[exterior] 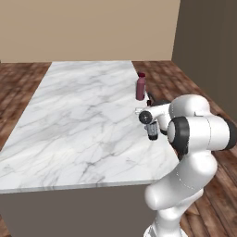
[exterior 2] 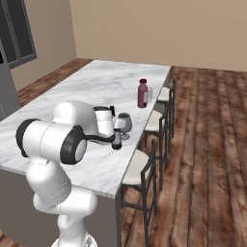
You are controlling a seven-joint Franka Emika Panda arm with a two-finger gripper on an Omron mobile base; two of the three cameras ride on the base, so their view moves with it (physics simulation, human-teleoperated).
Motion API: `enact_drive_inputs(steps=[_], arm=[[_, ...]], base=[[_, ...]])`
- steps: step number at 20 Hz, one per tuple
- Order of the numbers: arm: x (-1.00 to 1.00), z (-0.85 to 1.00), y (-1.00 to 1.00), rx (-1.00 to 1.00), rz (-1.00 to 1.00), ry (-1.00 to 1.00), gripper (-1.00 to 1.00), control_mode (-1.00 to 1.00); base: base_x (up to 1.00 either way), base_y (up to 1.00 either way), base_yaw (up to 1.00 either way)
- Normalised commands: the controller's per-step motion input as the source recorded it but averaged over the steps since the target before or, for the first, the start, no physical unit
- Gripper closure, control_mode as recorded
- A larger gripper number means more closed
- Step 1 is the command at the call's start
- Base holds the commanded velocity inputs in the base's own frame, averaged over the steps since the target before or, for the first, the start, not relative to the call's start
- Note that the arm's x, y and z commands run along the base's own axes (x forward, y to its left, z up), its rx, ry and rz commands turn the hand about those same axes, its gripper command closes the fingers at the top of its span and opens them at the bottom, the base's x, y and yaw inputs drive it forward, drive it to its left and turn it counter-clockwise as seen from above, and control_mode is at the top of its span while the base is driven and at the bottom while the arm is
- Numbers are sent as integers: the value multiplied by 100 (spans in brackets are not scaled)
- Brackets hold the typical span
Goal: There is a wine glass and glass cup on the dining counter. Place the wine bottle next to the wine glass and the juice bottle next to the glass cup.
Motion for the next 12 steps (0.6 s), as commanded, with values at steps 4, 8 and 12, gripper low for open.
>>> enact_drive_inputs(steps=[4, 8, 12], arm=[[-8, 0, -7, 0, -1, 0, -100, -100], [-10, 0, -7, 0, -1, -1, -100, -100], [-2, -2, -4, 0, -1, 0, -100, -100]], base=[[0, 0, 0], [0, 0, 0], [0, 0, 0]])
